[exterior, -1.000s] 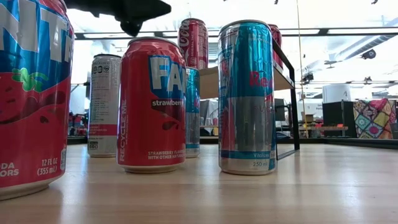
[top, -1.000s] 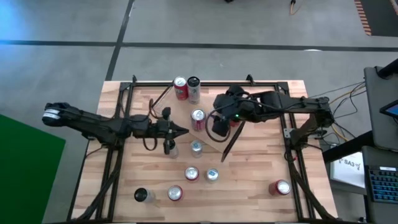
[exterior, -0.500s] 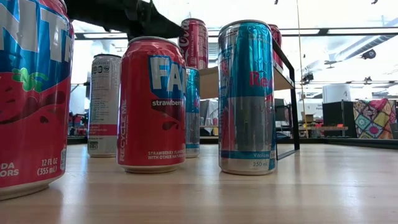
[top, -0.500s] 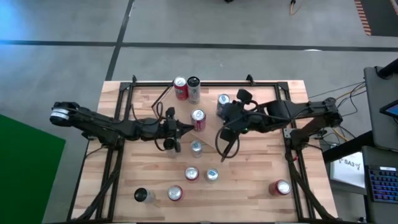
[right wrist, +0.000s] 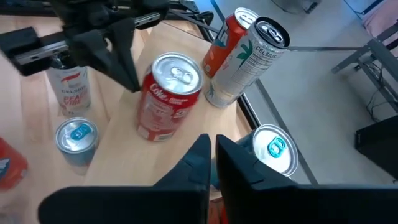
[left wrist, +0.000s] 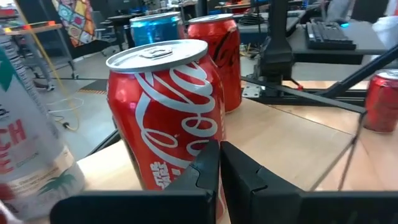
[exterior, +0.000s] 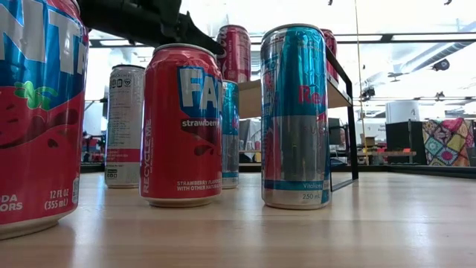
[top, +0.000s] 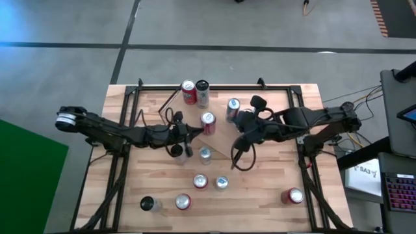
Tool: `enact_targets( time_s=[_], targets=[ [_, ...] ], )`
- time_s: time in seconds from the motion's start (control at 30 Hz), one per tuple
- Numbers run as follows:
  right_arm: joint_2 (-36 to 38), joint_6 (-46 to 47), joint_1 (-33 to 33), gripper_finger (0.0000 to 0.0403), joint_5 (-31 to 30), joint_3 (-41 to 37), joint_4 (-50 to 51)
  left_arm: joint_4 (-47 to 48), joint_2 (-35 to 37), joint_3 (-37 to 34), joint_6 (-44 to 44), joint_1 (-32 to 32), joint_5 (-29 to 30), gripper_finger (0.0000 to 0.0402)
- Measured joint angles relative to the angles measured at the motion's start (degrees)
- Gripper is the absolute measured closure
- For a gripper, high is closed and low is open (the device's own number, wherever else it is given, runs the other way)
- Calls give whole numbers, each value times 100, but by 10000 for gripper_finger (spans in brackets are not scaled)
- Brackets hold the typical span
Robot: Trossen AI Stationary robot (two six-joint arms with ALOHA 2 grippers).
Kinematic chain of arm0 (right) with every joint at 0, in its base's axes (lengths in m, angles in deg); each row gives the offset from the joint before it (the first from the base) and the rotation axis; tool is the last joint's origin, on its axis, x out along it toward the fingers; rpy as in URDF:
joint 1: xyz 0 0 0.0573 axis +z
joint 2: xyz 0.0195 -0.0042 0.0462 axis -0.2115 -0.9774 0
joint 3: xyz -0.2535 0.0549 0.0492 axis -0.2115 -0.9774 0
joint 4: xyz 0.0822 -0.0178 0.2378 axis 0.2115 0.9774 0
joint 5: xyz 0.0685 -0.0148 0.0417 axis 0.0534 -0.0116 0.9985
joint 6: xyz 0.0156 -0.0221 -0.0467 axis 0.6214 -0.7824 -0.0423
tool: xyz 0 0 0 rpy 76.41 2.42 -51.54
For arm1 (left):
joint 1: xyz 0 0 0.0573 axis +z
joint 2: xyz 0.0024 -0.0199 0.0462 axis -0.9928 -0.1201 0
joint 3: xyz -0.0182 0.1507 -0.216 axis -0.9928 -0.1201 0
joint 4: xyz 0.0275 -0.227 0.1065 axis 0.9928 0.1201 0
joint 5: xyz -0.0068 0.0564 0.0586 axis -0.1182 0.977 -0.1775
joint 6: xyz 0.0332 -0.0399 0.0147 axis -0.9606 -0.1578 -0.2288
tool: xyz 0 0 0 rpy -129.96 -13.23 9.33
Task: Place canned beverage on shelf
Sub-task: Put the red/white soda can on the shelf
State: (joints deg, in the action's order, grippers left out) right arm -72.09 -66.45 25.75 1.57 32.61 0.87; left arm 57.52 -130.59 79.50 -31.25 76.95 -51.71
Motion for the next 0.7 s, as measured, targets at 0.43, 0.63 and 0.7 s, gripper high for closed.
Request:
enact_targets(
  time_s=[0.43, 0.63, 0.7],
  targets=[
    [0, 273, 432, 394, -302, -269, -16, -26, -577, 467, -223, 186, 397, 402],
    [0, 506, 484, 394, -299, -434, -7, -9, -785, 678, -220, 264, 719, 402],
    [0, 510, 496, 394, -301, -452, 2, -16, -815, 693, -220, 322, 801, 402]
  ],
)
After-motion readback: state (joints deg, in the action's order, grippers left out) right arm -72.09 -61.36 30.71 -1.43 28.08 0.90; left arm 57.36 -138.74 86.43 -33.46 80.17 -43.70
